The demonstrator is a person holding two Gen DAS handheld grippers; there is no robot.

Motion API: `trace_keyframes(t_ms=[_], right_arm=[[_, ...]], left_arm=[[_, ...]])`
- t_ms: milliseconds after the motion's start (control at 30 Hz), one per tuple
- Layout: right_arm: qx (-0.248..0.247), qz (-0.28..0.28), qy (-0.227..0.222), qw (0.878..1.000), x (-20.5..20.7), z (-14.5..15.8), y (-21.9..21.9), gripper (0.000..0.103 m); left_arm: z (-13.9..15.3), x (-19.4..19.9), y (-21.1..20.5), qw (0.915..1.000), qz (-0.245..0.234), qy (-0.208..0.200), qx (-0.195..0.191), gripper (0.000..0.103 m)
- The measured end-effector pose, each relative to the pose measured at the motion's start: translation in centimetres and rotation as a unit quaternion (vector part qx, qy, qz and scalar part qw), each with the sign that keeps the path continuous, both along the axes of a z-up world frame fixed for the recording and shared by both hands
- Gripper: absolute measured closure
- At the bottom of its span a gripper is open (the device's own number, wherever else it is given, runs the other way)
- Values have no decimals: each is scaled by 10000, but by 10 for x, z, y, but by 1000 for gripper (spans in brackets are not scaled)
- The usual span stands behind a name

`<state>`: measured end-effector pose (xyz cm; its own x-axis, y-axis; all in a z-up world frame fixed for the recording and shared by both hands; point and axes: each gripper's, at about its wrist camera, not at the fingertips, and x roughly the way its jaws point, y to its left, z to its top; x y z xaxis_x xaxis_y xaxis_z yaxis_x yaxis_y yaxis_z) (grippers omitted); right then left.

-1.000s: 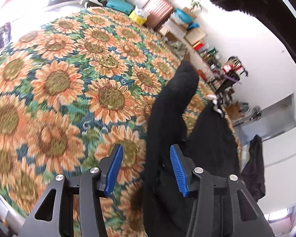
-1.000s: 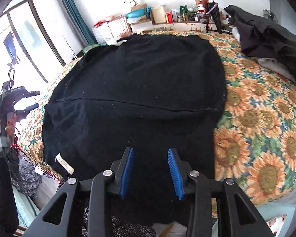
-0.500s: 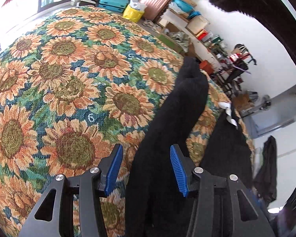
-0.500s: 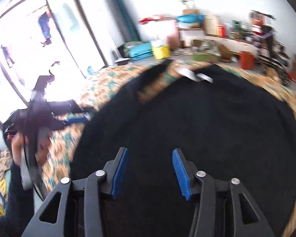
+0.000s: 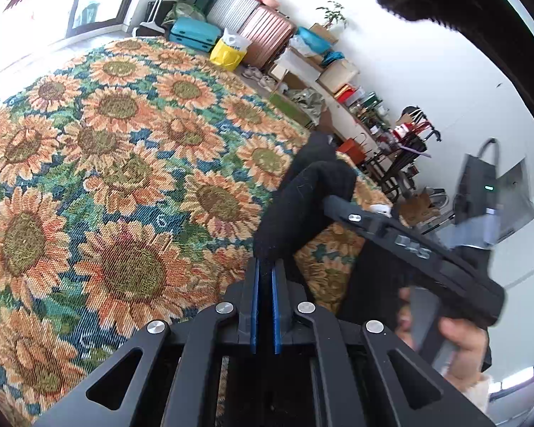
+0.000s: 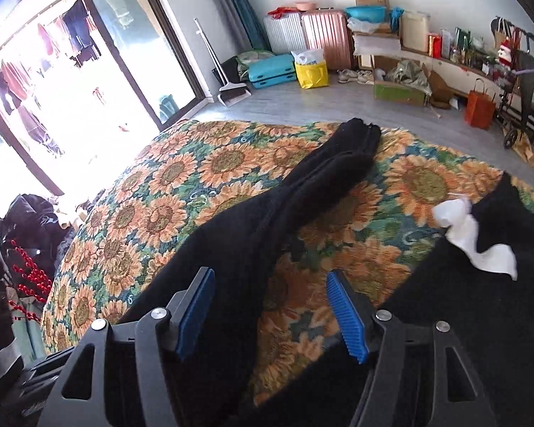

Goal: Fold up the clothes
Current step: 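Lift the sleeve with the left gripper and fold it across the sweater body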

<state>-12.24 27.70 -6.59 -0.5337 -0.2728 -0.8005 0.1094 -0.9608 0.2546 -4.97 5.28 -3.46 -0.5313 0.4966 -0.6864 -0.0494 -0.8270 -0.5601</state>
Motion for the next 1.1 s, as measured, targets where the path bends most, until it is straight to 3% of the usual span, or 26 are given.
trace_keyframes(t_ms=[67,100,133,167,233,333,500,600,700,800,867,933,1000,1100], right_arm=[[-248,156,-27,9996,-2,-3,-7,35],[-433,226,-30,9988,-2,-3,-10,41],[-584,289,-16,9979,-2,-3,-13,72],[-671,342,27,9972,0,-1,-15,86],[-726,395,241,9963,10,8,-16,95],[-756,411,594,9945,29,28,-11,96],[-1078,493,1419,9828,96,84,14,96],[-792,643,1800,9784,143,103,17,96],[-364,732,2083,9747,193,110,22,96],[-363,442,1806,9819,223,82,46,93],[-304,13,1299,9911,231,48,63,83],[-210,-360,684,9968,235,13,78,68],[-189,-566,242,9979,246,-10,92,62],[-29,-684,264,9973,260,-9,104,52]], left_arm=[[10,4,4,9998,-96,132,-85,97],[15,5,6,9996,-151,187,-135,97],[18,7,6,9995,-167,211,-141,97],[22,8,5,9995,-180,231,-144,97],[30,14,2,9993,-176,311,-90,97],[49,35,-3,9978,-212,622,-107,97],[78,94,1,9892,-490,1319,-408,97],[87,133,19,9791,-758,1691,-836,97],[66,157,48,9723,-1258,1553,-1209,97],[38,172,79,9653,-1650,1274,-1570,97],[9,165,93,9690,-1731,738,-1599,97],[-6,161,94,9728,-1700,440,-1510,97],[-14,158,92,9751,-1688,291,-1409,94],[-14,156,85,9771,-1713,244,-1236,93]])
